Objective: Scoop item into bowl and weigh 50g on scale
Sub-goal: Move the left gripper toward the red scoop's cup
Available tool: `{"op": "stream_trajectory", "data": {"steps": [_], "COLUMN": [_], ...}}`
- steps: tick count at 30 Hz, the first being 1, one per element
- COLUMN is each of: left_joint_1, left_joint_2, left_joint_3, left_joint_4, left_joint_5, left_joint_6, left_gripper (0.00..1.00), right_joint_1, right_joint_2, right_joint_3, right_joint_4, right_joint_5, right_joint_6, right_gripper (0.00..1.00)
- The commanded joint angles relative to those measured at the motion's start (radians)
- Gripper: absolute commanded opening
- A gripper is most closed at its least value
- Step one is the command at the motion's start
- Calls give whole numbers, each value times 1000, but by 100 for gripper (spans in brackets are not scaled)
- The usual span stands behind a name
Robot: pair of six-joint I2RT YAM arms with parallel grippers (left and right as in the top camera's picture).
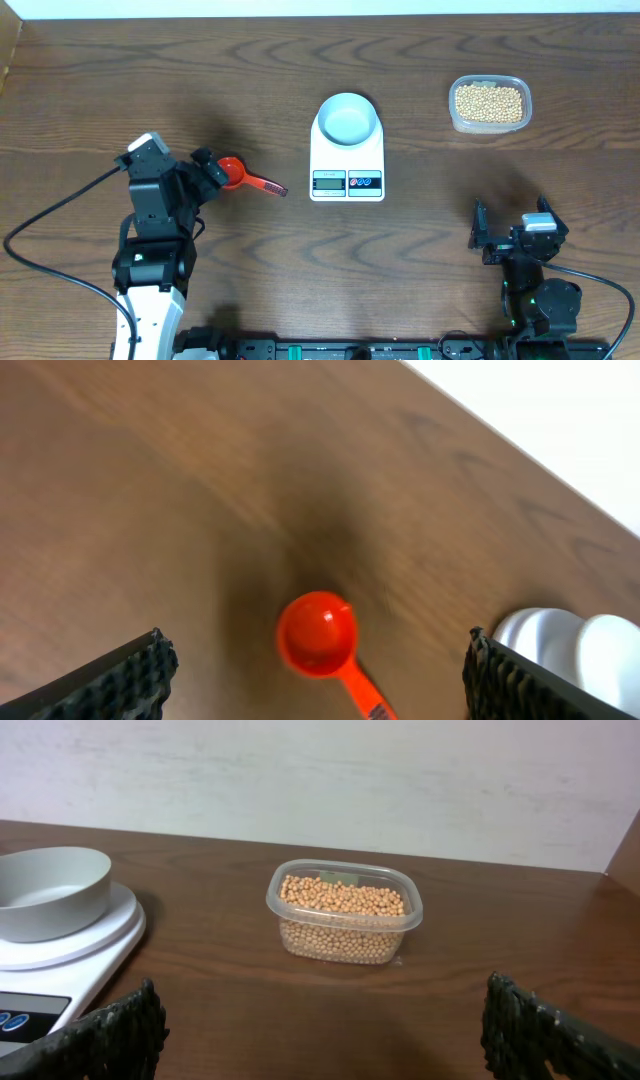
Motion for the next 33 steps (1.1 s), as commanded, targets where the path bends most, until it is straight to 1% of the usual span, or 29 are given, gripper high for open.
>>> {"op": "stream_trajectory", "data": {"steps": [1, 13, 14, 15, 16, 18, 30, 33], "left_joint_1": [-3, -3, -3, -3, -3, -3, -3, -3], "left_joint_2": [19, 156, 166, 172, 180, 192, 214, 225], "left_joint_3": [26, 26, 26, 26, 26, 26, 26, 25], "left_joint_4": [-26, -43, -43, -43, -43, -42, -39, -39], "left_joint_5": [-65, -63, -63, -64, -64, -64, -64, -64], "left_joint_6": [-58, -58, -58, -58, -57, -57, -58, -83], "left_gripper": [94, 95, 96, 100, 100, 98, 98, 98], "right_joint_1": [6, 6, 6, 6, 6, 6, 6, 6], "right_joint_2": [1, 1, 1, 1, 1, 1, 1, 1], "right_joint_3": [-2, -2, -2, -2, -2, -2, -2, -2], "right_joint_4": [-4, -4, -4, -4, -4, -4, -4, -4], "right_joint_5": [4, 4, 4, 4, 4, 4, 4, 4], "right_joint_6": [-9, -9, -9, -9, -10, -9, -9, -9], "right_gripper": [99, 99, 99, 99, 99, 99, 99, 99]}}
